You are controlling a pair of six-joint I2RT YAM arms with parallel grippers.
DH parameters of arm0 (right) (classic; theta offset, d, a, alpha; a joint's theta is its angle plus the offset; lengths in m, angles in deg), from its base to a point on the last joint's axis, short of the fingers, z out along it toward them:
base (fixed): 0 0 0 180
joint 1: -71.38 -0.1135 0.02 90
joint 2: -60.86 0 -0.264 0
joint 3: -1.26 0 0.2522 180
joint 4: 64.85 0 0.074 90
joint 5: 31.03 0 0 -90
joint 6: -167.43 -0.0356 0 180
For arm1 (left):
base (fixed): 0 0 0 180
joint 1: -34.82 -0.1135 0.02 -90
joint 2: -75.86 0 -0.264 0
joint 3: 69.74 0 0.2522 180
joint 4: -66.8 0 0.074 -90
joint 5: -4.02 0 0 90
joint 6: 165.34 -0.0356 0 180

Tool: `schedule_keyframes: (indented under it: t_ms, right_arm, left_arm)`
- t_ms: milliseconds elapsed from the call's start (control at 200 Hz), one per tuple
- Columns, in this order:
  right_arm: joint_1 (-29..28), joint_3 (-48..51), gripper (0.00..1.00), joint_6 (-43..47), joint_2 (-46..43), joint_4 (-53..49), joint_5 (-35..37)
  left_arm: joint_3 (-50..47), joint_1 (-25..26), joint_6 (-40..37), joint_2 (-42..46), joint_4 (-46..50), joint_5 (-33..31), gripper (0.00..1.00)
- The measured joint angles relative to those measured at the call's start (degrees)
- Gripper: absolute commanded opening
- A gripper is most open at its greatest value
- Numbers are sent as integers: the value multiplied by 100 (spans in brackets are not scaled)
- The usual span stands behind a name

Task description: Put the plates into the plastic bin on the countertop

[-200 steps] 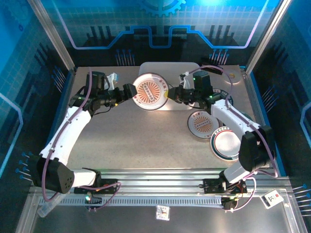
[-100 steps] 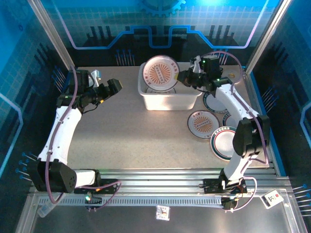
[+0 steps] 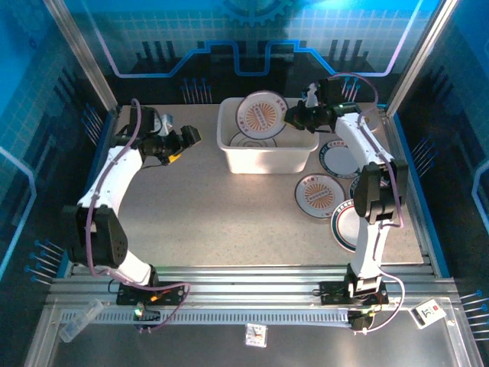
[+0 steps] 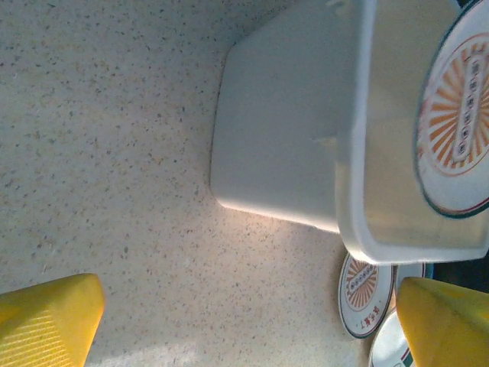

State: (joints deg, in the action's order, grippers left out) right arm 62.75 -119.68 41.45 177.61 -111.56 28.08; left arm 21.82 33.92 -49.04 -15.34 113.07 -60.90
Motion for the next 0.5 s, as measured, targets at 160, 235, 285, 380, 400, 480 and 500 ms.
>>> schedule_keyframes:
  t_ms: [160, 235, 285, 380, 400, 480, 500]
  right_arm:
    - [-11, -389, 0, 219, 442, -468, 155]
    - [-46, -592, 0, 317, 643, -699, 208]
    - [-85, -739, 0, 378, 798, -826, 234]
    - [-181, -986, 0, 481, 1049, -1058, 286]
    - [-199, -1019, 0, 498, 1086, -1091, 308]
    - [-275, -1141, 0, 518, 1241, -1217, 328]
    - [-293, -1167, 0, 522, 1281, -1241, 330]
  left_arm:
    - [457, 28, -111, -522, -74, 35, 98]
    - [533, 33, -142, -625, -76, 57, 98]
    - [542, 33, -146, -662, -90, 76, 98]
    - [542, 33, -153, -706, -87, 90, 98]
    - [542, 33, -166, -713, -87, 92, 98]
    - [542, 33, -212, -717, -90, 96, 98]
    - [542, 33, -219, -717, -90, 96, 97]
